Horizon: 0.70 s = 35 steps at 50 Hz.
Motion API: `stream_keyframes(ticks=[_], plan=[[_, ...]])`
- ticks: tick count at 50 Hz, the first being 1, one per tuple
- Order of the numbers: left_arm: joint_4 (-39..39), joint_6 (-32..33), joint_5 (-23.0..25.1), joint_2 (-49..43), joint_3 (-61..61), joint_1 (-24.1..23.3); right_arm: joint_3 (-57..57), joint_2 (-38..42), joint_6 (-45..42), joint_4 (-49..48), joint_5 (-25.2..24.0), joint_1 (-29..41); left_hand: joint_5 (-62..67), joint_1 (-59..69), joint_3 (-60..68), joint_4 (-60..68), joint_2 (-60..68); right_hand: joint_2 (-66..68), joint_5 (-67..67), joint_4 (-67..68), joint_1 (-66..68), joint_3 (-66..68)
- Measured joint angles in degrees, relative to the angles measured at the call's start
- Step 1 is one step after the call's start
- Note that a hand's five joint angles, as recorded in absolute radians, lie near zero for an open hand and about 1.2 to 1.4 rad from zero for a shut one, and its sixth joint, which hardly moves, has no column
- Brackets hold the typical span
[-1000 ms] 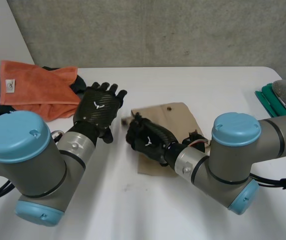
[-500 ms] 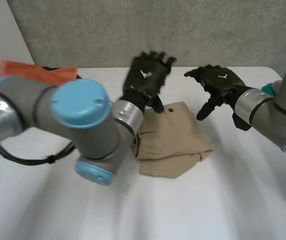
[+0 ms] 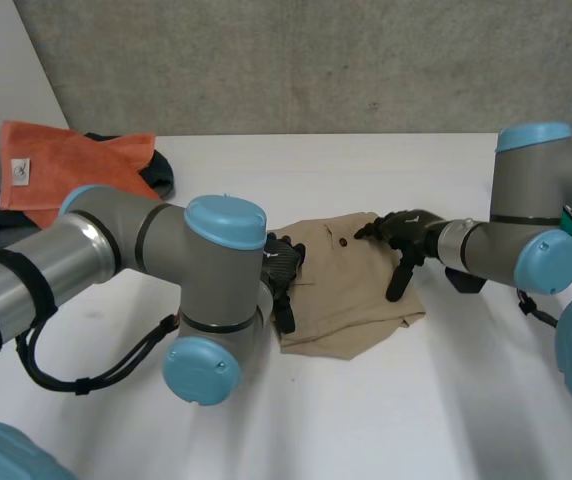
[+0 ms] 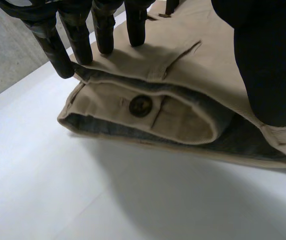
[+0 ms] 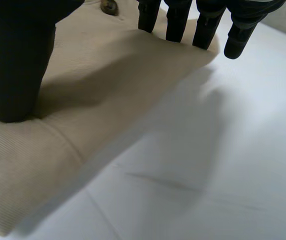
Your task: Fold the laundry.
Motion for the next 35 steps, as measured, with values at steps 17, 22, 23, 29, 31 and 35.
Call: stream_keyframes(ticks=[17, 22, 23, 29, 31, 35], plan=[[6.8, -1.1, 9.0, 17.9, -4.1, 3.1, 34.2, -27.9, -7.2, -23.9, 3.6, 2.2, -0.2, -0.2, -0.1, -0.1, -0.1, 0.0, 0.0, 0.0, 0.0, 0.0], [9.0, -3.4, 20.1, 23.5, -7.2, 5.0, 52.9, -35.4, -9.3, -36.5, 3.5, 4.5, -0.2, -0.2, -0.1, -0.1, -0.1, 0.0, 0.0, 0.0, 0.0, 0.0], [9.1, -4.0, 23.7, 24.7, -8.1, 5.5, 57.4, -36.4, -9.4, -39.6, 3.5, 5.1, -0.2, -0.2, -0.1, -0.1, -0.1, 0.0, 0.0, 0.0, 0.0, 0.0], [9.0, -5.5, 35.6, 27.9, -11.5, 6.7, 69.9, -37.4, -9.1, -51.5, 3.5, 6.6, -0.2, -0.2, -0.1, -0.1, -0.1, 0.0, 0.0, 0.0, 0.0, 0.0], [8.9, -5.7, 38.3, 28.7, -12.7, 6.8, 73.0, -37.1, -8.9, -56.6, 3.6, 7.0, -0.2, -0.2, -0.1, -0.1, -0.1, 0.0, -0.1, 0.0, 0.0, 0.0], [8.9, -5.8, 40.3, 29.3, -14.0, 6.9, 75.7, -35.1, -8.8, -66.0, 4.1, 7.6, -0.2, -0.2, -0.1, -0.1, -0.1, 0.0, -0.1, 0.0, 0.0, 0.0]])
